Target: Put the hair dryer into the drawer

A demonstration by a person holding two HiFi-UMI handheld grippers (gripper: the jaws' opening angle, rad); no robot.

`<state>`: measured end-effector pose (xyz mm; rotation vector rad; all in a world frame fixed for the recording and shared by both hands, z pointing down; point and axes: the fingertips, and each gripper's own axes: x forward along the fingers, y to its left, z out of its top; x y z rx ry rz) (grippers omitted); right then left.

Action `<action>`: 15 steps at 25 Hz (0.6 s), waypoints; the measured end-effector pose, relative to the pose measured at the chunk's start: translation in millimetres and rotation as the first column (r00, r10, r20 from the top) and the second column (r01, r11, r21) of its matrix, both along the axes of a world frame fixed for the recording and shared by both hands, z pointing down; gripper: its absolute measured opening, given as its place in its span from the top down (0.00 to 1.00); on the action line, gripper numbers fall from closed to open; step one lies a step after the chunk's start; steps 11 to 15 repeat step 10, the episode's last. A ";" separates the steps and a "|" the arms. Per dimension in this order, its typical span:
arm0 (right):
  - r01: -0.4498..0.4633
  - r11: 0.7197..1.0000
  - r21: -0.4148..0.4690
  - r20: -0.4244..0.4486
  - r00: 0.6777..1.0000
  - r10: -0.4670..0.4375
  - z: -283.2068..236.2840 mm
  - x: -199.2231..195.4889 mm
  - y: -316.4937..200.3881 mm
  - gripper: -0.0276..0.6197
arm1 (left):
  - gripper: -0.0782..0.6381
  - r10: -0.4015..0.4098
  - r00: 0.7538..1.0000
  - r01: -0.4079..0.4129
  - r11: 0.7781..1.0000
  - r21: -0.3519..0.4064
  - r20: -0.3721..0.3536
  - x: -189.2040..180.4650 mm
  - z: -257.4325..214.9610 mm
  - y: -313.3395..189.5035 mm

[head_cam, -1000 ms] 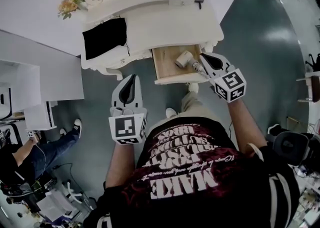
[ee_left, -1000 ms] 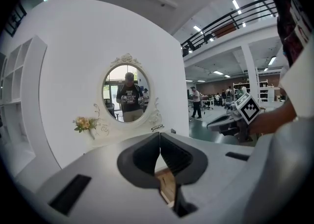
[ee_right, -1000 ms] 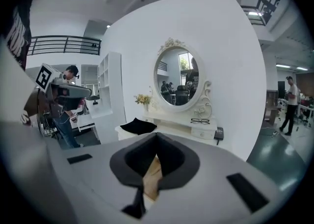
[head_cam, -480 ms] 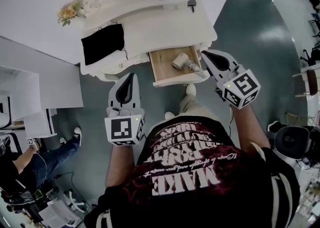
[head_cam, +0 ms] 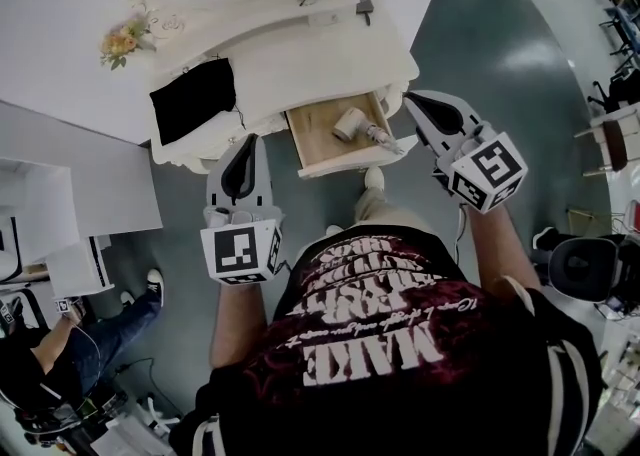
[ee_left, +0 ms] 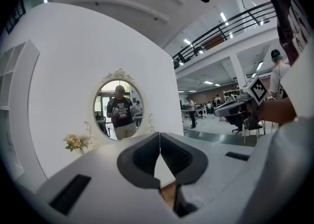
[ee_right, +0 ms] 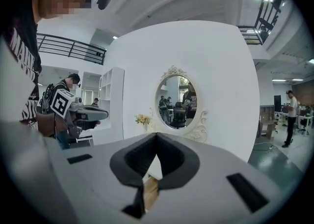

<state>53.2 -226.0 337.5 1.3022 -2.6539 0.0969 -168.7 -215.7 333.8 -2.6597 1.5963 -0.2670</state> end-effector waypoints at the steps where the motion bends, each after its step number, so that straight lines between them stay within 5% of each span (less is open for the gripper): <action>1: -0.003 1.000 0.005 0.003 1.000 0.003 -1.5 -0.4 -1.7 0.95 | 0.88 0.003 1.000 -0.003 1.000 0.003 0.002 0.1 -1.2 -1.9; 15: 0.017 1.000 0.013 0.000 1.000 -0.017 -7.5 -13.0 -6.5 0.95 | 0.88 0.001 1.000 -0.001 1.000 0.003 0.015 -4.9 -2.1 2.8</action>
